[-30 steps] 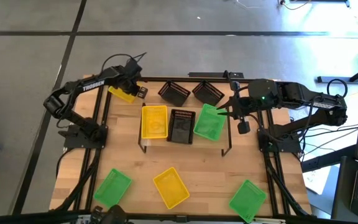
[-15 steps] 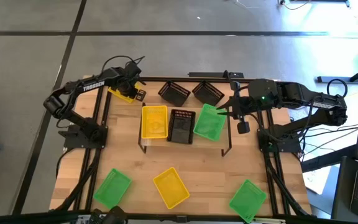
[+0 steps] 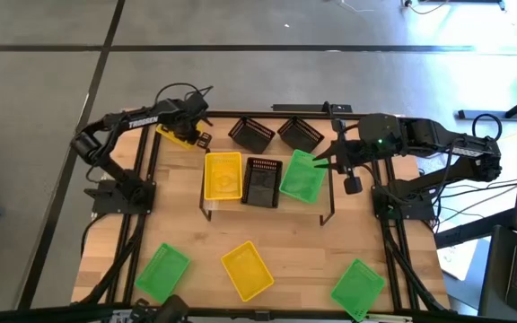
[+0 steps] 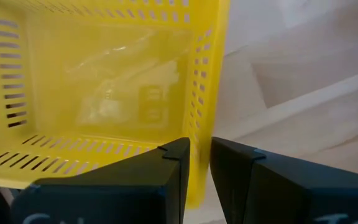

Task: Stack baskets on shelf by color
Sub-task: Stack the top yellow bin on the other yellow bin on the shelf

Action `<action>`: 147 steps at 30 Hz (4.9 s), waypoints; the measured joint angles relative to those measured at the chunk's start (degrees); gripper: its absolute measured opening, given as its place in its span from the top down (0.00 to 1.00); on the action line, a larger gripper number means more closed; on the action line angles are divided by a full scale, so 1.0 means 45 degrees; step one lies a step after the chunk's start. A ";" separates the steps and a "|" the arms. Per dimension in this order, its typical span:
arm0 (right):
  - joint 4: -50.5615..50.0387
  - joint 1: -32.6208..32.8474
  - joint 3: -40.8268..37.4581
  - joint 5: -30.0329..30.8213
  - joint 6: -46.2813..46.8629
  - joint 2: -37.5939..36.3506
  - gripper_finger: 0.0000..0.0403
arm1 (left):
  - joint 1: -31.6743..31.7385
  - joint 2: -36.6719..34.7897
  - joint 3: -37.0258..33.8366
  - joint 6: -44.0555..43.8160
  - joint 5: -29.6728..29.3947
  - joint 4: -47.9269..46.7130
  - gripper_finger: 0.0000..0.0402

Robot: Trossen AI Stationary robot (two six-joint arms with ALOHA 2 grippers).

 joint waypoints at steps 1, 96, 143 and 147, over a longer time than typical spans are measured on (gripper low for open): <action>0.0005 0.0000 0.0000 0.0000 0.0000 0.0000 0.81 | -0.0001 0.0091 0.0000 0.0038 -0.0036 -0.0009 0.87; -0.0029 -0.0039 -0.0005 0.1239 0.0000 -0.0005 0.81 | -1.3335 -0.0246 0.9952 -0.0421 0.0189 -0.8117 0.94; -0.0010 -0.0039 -0.0005 0.1234 -0.0005 -0.0005 0.81 | -1.3304 0.0097 1.1928 0.1853 0.0883 -0.8574 1.00; -0.0016 -0.0039 -0.0005 0.1234 -0.0005 -0.0003 0.81 | -1.3076 0.0358 1.1900 0.1891 0.1289 -0.8529 1.00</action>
